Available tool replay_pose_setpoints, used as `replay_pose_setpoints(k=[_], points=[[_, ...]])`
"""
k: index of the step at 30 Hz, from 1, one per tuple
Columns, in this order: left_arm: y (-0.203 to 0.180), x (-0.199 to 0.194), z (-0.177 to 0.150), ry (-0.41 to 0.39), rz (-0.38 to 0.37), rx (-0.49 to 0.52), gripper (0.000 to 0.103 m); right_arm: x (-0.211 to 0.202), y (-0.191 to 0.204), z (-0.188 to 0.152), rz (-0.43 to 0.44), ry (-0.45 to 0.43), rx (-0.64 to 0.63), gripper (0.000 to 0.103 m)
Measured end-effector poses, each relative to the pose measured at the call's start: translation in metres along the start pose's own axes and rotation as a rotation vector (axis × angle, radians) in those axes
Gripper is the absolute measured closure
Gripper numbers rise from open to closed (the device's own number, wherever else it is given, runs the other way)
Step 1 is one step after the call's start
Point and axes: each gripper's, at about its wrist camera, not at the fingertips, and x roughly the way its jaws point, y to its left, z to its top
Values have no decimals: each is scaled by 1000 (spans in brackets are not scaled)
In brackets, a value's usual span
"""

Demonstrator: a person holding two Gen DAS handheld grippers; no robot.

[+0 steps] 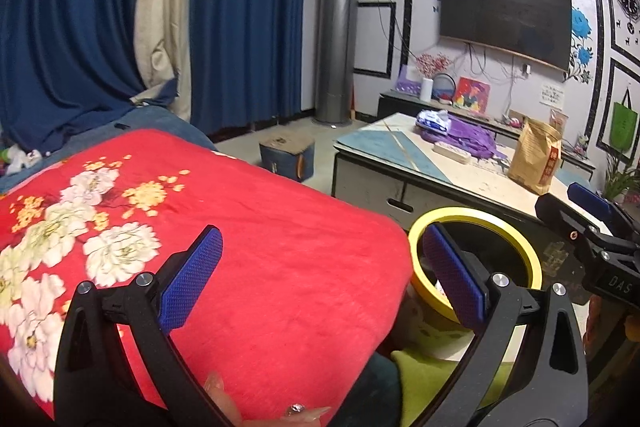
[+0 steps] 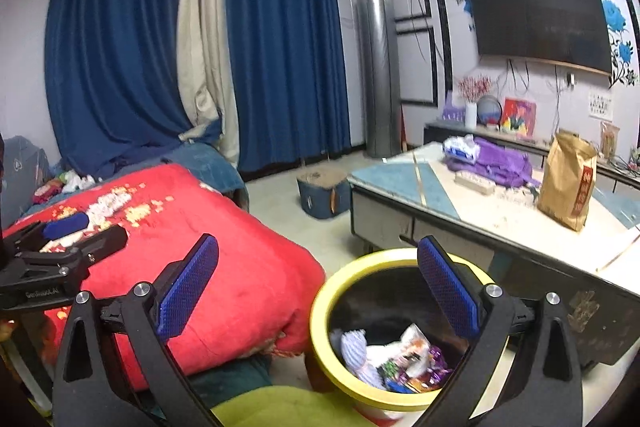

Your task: Collect trash

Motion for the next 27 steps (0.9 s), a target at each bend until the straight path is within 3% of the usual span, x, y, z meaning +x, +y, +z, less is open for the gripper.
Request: replay_pose_setpoints(k=[5,12,27], points=[[9,-21,-10,-66,25,13,11,-17,25,-9,27,-105,-63,6],[19,-37,-19,-103,79,-7,11,-10,32,-15,42,-50,-59,6],[22,-39,-20,-101,73,-24,11,-7,33,-18,54,-43,-69,6]])
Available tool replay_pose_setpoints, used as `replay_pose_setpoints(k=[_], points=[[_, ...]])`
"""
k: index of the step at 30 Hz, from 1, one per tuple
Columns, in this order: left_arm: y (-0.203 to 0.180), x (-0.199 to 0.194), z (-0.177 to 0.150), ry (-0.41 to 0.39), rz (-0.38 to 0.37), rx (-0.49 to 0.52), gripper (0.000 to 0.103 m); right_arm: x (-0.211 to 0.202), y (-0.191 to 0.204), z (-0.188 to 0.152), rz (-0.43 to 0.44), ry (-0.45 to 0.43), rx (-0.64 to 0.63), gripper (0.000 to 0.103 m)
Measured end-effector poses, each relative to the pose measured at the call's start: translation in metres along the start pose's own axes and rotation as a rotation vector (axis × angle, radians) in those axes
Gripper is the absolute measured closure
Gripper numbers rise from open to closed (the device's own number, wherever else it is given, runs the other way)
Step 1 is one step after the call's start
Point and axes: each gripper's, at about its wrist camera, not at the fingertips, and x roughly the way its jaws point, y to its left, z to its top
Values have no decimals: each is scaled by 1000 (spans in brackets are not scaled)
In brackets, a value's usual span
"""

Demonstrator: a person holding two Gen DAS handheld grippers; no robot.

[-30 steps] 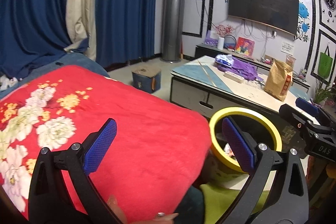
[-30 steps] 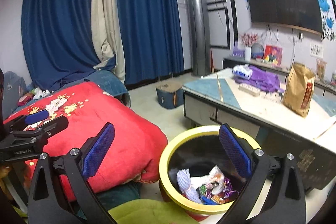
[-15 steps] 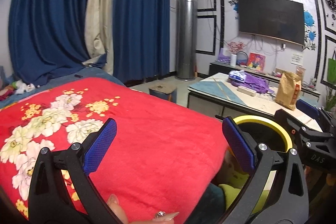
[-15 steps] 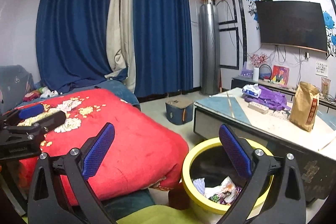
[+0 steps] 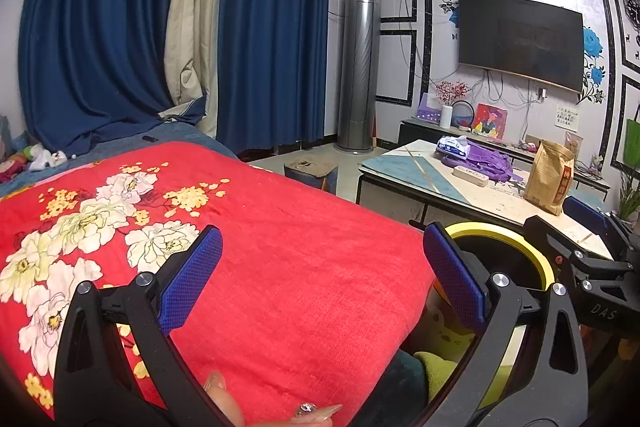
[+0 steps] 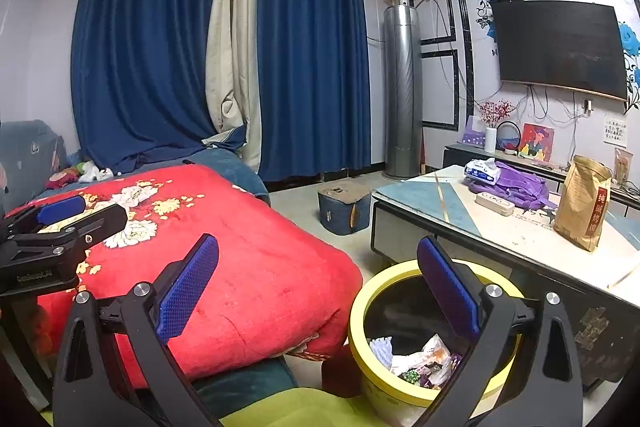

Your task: Collect trash

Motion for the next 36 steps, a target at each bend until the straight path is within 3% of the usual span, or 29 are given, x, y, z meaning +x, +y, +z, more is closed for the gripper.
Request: replay_pose_setpoints(k=[36], points=[[2,1,1,-2,3,-1,11,2,6,-5,14,15,0,6]])
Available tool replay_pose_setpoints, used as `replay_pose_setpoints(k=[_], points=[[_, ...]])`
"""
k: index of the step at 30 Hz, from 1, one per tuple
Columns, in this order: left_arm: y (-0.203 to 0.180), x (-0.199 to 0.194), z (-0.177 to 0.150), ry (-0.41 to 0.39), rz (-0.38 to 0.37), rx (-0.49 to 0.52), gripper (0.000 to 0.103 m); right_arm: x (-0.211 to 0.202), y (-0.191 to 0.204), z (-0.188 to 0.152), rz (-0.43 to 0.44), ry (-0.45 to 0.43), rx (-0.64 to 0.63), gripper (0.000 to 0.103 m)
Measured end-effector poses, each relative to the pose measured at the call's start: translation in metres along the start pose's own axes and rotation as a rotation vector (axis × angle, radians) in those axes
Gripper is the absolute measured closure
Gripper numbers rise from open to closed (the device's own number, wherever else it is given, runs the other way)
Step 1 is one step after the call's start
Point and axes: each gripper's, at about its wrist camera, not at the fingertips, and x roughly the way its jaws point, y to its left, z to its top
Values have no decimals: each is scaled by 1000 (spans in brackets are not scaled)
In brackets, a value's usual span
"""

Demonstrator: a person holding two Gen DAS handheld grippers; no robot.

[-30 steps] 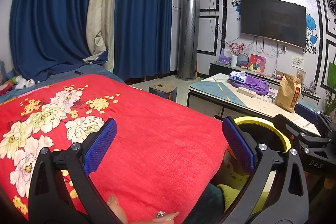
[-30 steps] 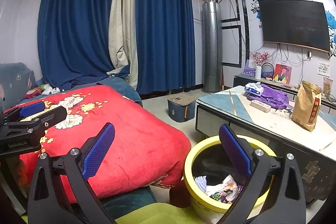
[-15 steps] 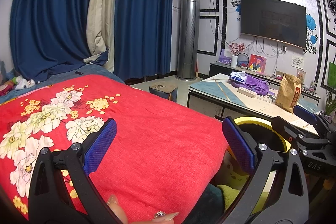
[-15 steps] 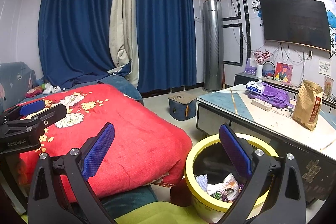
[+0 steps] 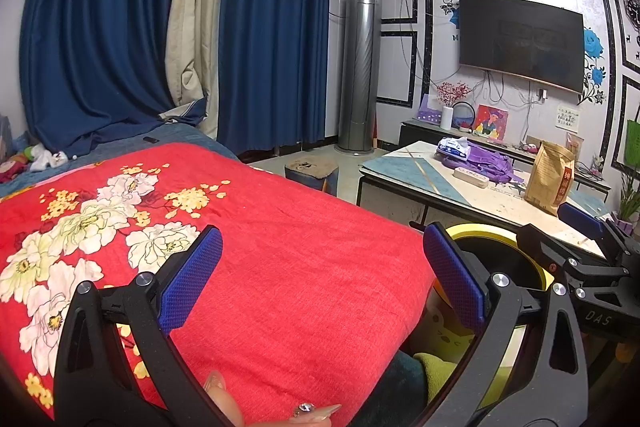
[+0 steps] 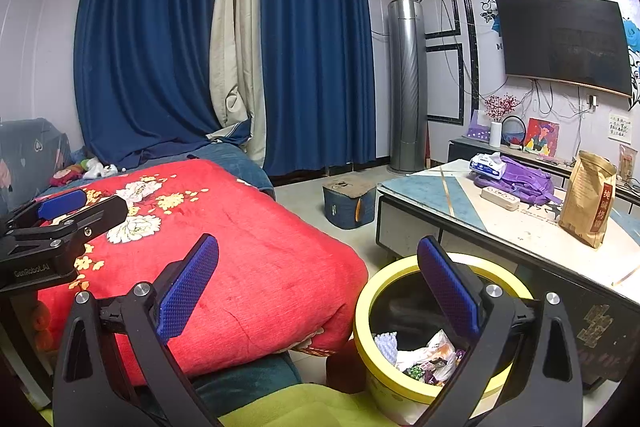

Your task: Collect trash

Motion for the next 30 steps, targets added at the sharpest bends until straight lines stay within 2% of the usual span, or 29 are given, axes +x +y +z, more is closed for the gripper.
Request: replay_pose_setpoints(k=[30], points=[[-2,0,-1,8,10,1,11,0,0,2,0,2,1,6]])
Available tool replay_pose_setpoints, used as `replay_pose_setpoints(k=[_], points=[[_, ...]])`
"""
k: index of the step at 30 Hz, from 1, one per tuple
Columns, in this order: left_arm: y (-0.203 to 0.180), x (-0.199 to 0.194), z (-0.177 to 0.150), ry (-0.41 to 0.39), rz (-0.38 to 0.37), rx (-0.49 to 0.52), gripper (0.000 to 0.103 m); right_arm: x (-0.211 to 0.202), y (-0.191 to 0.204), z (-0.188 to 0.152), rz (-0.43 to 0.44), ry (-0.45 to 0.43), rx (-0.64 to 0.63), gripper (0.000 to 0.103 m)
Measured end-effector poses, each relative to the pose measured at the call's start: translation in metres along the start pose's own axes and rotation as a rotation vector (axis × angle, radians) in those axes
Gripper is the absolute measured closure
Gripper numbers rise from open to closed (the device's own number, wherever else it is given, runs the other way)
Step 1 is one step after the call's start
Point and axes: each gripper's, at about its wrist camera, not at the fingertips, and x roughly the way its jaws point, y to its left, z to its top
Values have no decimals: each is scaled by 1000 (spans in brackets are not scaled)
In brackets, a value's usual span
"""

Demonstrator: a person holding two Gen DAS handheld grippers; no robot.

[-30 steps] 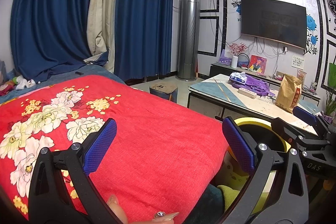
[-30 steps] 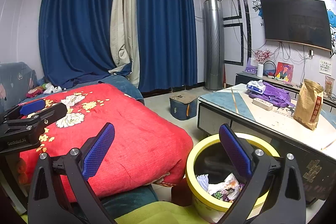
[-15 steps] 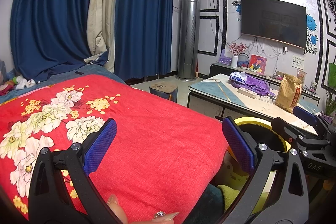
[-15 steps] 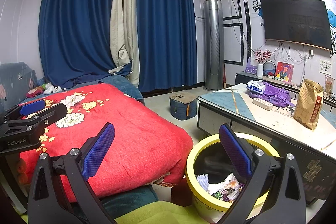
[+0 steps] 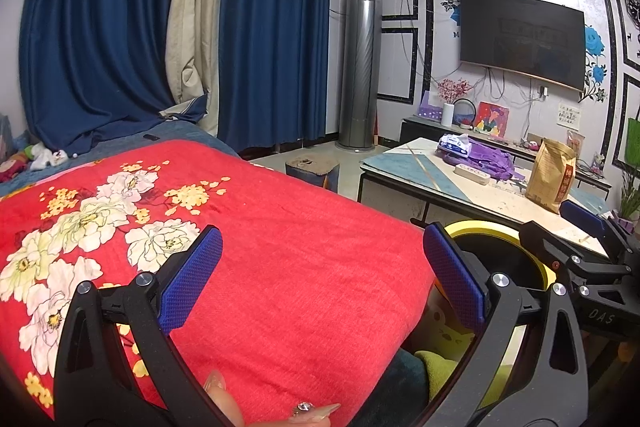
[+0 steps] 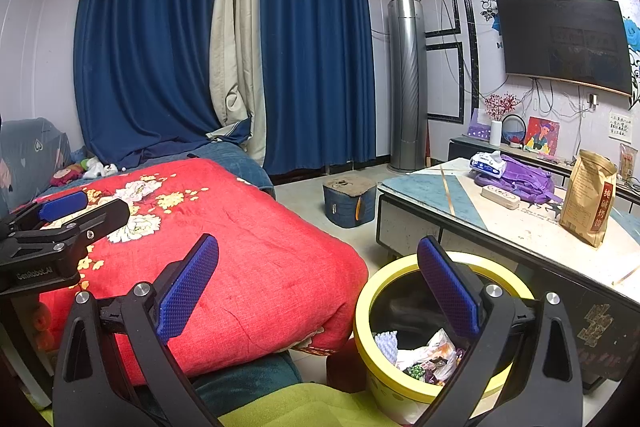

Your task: Collect trash

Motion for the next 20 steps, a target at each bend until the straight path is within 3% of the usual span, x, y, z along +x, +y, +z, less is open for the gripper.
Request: replay_pose_setpoints(k=[10,14,16,17,19,20], points=[[0,12,-8,50,60,0,11,5,6,-4,-1,13,2,6],[24,12,-3,87,102,-78,11,19,27,6,46,33,-8,6],[59,7,0,122,189,-159,11,29,49,16,112,40,-7,6],[78,4,1,132,241,-189,11,39,73,23,185,56,-16,6],[132,-11,-2,155,393,-271,11,58,130,33,307,110,-73,6],[177,-27,-8,170,508,-333,11,70,174,35,398,160,-117,6]])
